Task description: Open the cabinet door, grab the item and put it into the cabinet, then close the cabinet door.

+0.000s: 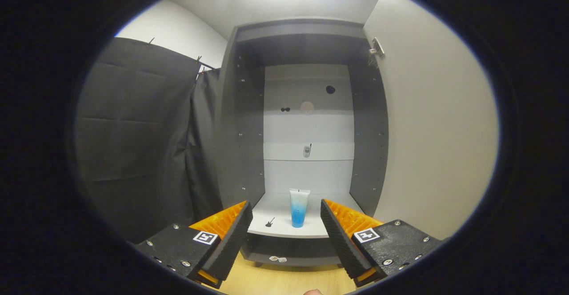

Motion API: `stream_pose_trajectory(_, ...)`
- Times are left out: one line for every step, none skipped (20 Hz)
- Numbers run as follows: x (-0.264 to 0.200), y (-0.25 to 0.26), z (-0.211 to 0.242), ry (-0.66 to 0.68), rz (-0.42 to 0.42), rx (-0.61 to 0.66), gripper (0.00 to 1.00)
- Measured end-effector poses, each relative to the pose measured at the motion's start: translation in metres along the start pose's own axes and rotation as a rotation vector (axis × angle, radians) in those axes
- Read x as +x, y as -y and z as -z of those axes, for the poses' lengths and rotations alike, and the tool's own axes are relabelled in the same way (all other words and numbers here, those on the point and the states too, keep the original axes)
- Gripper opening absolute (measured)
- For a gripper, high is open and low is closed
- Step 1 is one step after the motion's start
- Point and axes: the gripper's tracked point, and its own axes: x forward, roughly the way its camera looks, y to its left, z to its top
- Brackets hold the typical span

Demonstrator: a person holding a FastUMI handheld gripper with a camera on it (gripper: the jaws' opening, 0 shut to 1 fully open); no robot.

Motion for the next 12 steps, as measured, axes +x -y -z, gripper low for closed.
stream_pose_trajectory(-0.014,0.000,-0.002,0.007,-0.003,-0.003,0.95)
stream_pose_trajectory(-0.028,0.001,-0.003,0.015,-0.008,-0.004,0.95)
stream_pose_trajectory(-0.043,0.002,-0.004,0.020,-0.011,-0.002,0.95)
stream_pose_trajectory(-0.056,0.001,-0.003,0.025,-0.017,-0.002,0.95)
stream_pose_trajectory(-0.069,0.003,-0.003,0.026,-0.020,0.002,0.95)
stream_pose_trajectory(-0.082,0.004,-0.001,0.026,-0.025,0.006,0.95)
stream_pose_trajectory(-0.096,0.005,-0.001,0.027,-0.029,0.012,0.95)
stream_pose_trajectory(-0.109,0.006,-0.001,0.031,-0.034,0.016,0.95)
stream_pose_trajectory(-0.122,0.008,0.000,0.033,-0.035,0.015,0.95)
stream_pose_trajectory(-0.133,0.011,0.000,0.037,-0.036,0.009,0.95)
stream_pose_trajectory(-0.145,0.015,0.001,0.041,-0.030,0.005,0.95)
stream_pose_trajectory(-0.157,0.018,0.001,0.043,-0.027,0.001,0.95)
